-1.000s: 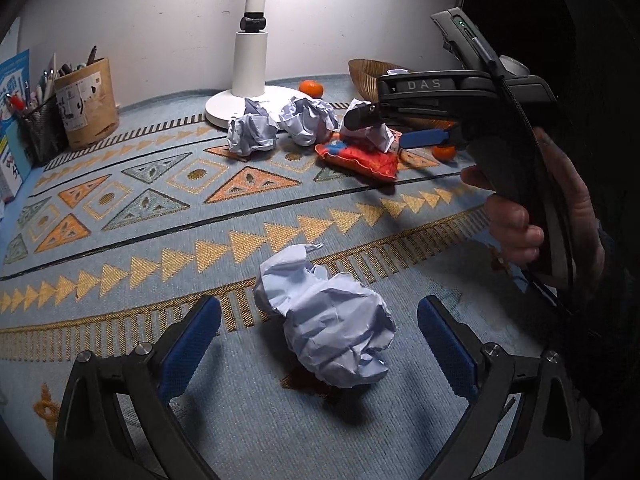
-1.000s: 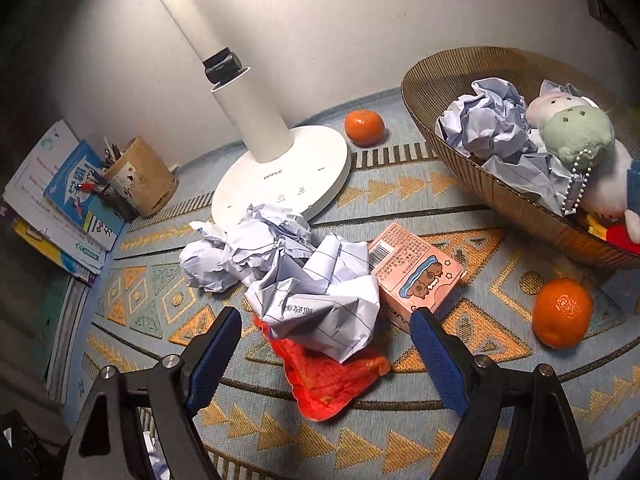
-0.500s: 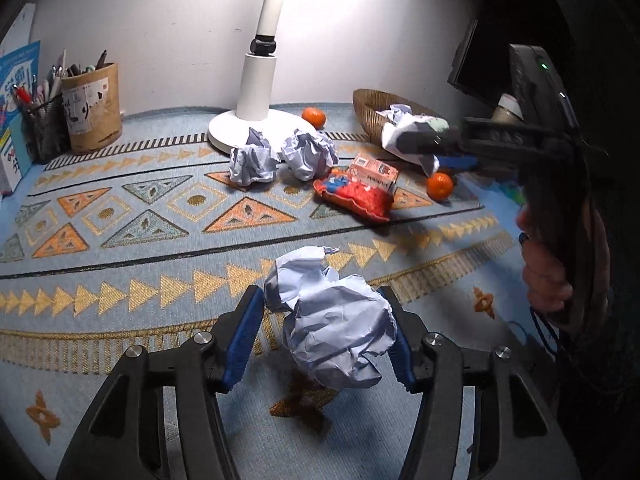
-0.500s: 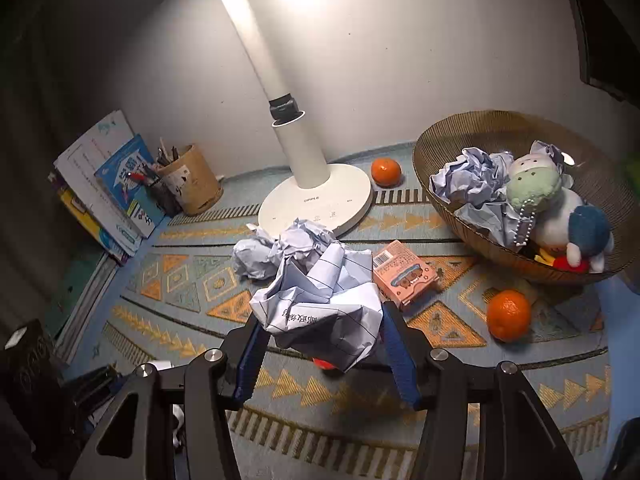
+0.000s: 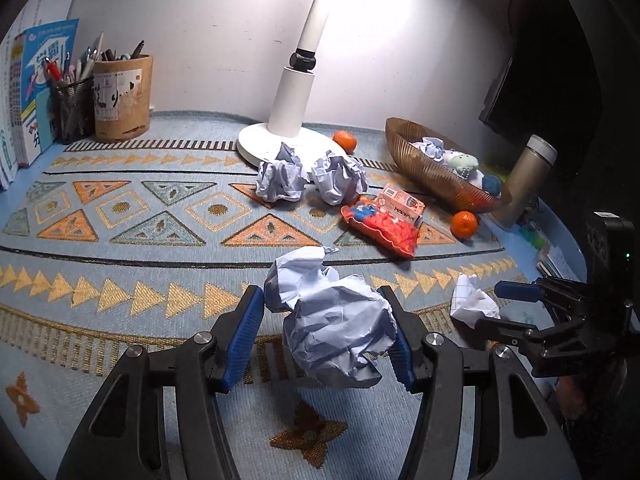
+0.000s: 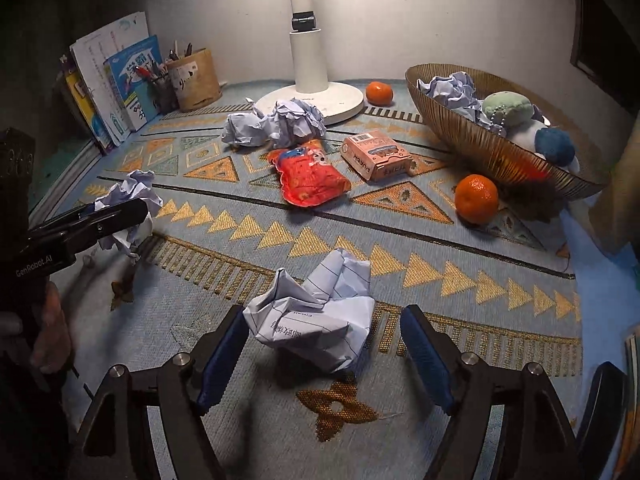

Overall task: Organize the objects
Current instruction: 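Grasp a paper ball with the left gripper while the right gripper grasps crumpled lined paper, then carry both paper wads into the brown bowl and open both grippers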

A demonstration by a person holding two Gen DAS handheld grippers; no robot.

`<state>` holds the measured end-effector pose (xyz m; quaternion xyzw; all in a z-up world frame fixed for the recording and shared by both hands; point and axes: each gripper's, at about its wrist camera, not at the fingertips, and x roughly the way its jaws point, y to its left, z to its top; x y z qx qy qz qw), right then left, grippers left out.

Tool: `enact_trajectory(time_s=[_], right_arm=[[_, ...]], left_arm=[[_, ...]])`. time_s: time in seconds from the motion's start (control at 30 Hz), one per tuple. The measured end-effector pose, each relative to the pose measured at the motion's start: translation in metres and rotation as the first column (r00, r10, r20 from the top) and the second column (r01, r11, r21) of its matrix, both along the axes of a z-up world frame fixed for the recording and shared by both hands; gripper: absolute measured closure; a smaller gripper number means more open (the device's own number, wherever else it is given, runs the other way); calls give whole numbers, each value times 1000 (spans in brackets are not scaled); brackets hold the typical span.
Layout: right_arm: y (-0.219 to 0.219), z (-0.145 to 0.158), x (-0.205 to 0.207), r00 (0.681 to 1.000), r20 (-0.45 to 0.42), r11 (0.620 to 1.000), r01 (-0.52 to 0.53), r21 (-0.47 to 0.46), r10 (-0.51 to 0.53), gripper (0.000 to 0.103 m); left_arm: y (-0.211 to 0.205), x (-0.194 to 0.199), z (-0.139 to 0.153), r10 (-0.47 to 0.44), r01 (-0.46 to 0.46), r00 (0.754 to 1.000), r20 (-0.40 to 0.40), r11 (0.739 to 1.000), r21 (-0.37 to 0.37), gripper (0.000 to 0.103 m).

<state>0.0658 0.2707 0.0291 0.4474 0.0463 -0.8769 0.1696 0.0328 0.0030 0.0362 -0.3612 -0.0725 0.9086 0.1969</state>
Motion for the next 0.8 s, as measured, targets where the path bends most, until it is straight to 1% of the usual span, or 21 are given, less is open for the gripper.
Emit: enact_trajectory(time_s=[0.13,0.23,0.3,0.33,0.4,0.47,0.67,0.77,0.8], right_arm=[[0,-1,9,1000,14,1000,24,-18,-24,22],[-2,-7,7,997,62,997,44,-57,-40,21],[-5,-12,3,994,82,995,72,-68,-66,21],[-6,-13,1,994,84,994,79,-73,-73,23],[-7,-14,-1,993,84,992,85,-90,-78,43],[-8,-13,-1,994,77,991,89,-98,-82,49],[-5,4,8,997,20,991,73,-113,-71,50],[7,23,7,996,-13,990,85,-113,-87,50],[14,32,6,995,-28,989,95,-116,-99,50]], left_arm=[[3,2,0,0,-1,1000,-11,1000,-17,48],[2,3,1,5,-5,1000,-16,1000,-16,48],[1,2,1,6,-7,1000,-13,1000,-13,48],[1,2,0,7,-7,1000,-11,1000,-12,48],[1,2,0,7,-8,1000,-11,1000,-12,48],[1,1,0,5,-5,1000,-12,1000,-14,48],[6,2,1,0,-1,1000,-16,999,-39,48],[11,-2,4,-8,8,1000,-1,999,-54,48],[14,-4,9,-20,20,1000,0,999,-48,48]])
